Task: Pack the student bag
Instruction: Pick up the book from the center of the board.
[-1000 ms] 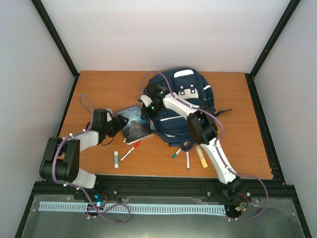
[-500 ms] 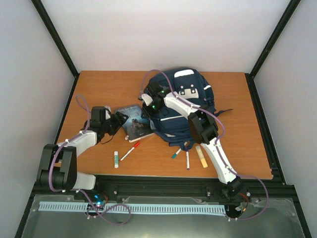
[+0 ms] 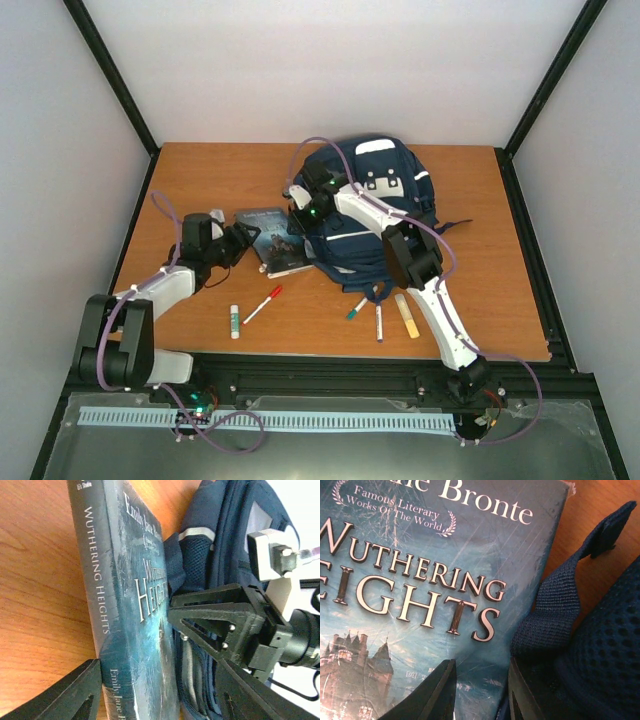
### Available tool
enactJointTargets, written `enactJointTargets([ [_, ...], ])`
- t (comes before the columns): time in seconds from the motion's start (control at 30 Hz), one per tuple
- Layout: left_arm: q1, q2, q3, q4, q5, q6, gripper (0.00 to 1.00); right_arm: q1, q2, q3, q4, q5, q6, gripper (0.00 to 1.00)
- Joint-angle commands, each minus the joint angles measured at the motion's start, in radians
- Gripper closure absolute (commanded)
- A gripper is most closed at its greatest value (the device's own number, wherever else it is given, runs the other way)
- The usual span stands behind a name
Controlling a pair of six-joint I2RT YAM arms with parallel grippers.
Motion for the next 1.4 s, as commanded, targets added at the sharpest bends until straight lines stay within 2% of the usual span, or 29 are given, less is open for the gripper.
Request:
enactJointTargets([
  [0.0,-0.054,-0.033,0.040,0.244,0.153,-0.038,0.39,0.049,0.093,-0.051,-0.058,0.004,-0.002,0.70],
  [0.13,-0.055,0.011,0.079,0.154,0.135,-0.086,0.44,0.049,0.084,-0.061,-0.053,0.001,0.001,0.70],
  [0.23,-0.055,0.056,0.098,0.159,0.155,-0.138,0.47,0.049,0.084,-0.065,-0.055,-0.003,0.002,0.69],
  [0.4,-0.059,0.090,0.159,0.089,0.149,-0.131,0.57,0.049,0.076,-0.076,-0.052,-0.006,0.000,0.69],
  [0.53,-0.060,0.103,0.194,0.055,0.153,-0.119,0.59,0.049,0.075,-0.076,-0.049,-0.010,0.004,0.69],
  [0.87,-0.061,0.118,0.215,-0.031,0.125,-0.091,0.79,0.049,0.081,-0.076,-0.049,-0.017,0.005,0.69],
  [1.03,-0.061,0.094,0.227,-0.104,0.099,-0.053,0.86,0.049,0.073,-0.075,-0.050,-0.021,0.007,0.69],
  [1.13,-0.061,0.066,0.261,-0.235,0.048,0.021,0.98,0.049,0.039,-0.082,-0.054,-0.044,0.014,0.69],
  [1.23,-0.060,0.029,0.291,-0.359,-0.023,0.127,0.99,0.047,-0.062,-0.110,-0.039,-0.057,0.024,0.67],
  [1.37,-0.059,-0.035,0.293,-0.406,-0.028,0.188,0.99,0.036,-0.193,-0.125,-0.032,-0.052,0.027,0.58],
])
